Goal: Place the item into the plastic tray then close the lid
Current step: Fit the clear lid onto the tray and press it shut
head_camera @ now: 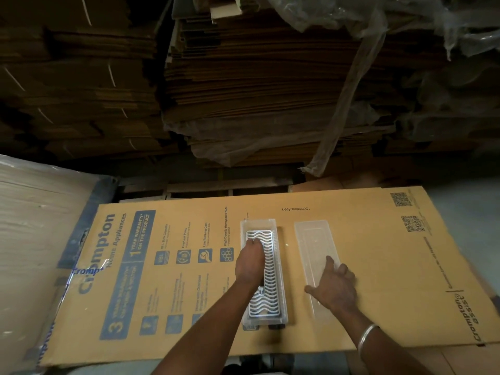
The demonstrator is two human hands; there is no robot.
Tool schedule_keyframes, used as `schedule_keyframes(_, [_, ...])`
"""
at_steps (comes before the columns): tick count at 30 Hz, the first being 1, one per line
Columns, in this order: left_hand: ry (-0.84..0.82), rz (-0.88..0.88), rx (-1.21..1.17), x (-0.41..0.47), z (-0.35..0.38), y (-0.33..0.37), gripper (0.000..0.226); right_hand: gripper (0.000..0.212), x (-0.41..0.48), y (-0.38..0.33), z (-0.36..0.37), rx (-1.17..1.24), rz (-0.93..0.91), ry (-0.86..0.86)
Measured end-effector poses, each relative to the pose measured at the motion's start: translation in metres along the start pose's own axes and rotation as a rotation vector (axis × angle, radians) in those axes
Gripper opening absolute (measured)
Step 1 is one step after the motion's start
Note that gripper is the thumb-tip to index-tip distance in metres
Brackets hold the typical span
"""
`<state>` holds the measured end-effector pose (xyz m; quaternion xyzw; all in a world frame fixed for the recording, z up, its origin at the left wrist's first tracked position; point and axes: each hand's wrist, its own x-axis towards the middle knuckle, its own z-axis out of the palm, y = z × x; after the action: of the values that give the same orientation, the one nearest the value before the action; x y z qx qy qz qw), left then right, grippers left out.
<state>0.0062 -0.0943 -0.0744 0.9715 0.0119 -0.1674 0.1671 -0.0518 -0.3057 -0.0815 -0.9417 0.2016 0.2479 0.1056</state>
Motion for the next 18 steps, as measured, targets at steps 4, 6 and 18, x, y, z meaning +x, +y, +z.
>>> schedule_keyframes(4, [0.101, 0.115, 0.114, -0.006, -0.008, -0.004, 0.044, 0.122, -0.003, -0.009, -0.012, -0.013, 0.001, -0.008])
schedule_keyframes(6, [0.158, 0.17, 0.198, -0.009, -0.014, -0.008, 0.034, 0.122, -0.007, -0.016, -0.019, 0.015, -0.005, -0.005])
schedule_keyframes(18, [0.277, 0.051, -0.201, -0.046, -0.026, -0.053, 0.044, 0.121, -0.061, -0.095, -0.02, 0.038, -0.233, -0.025])
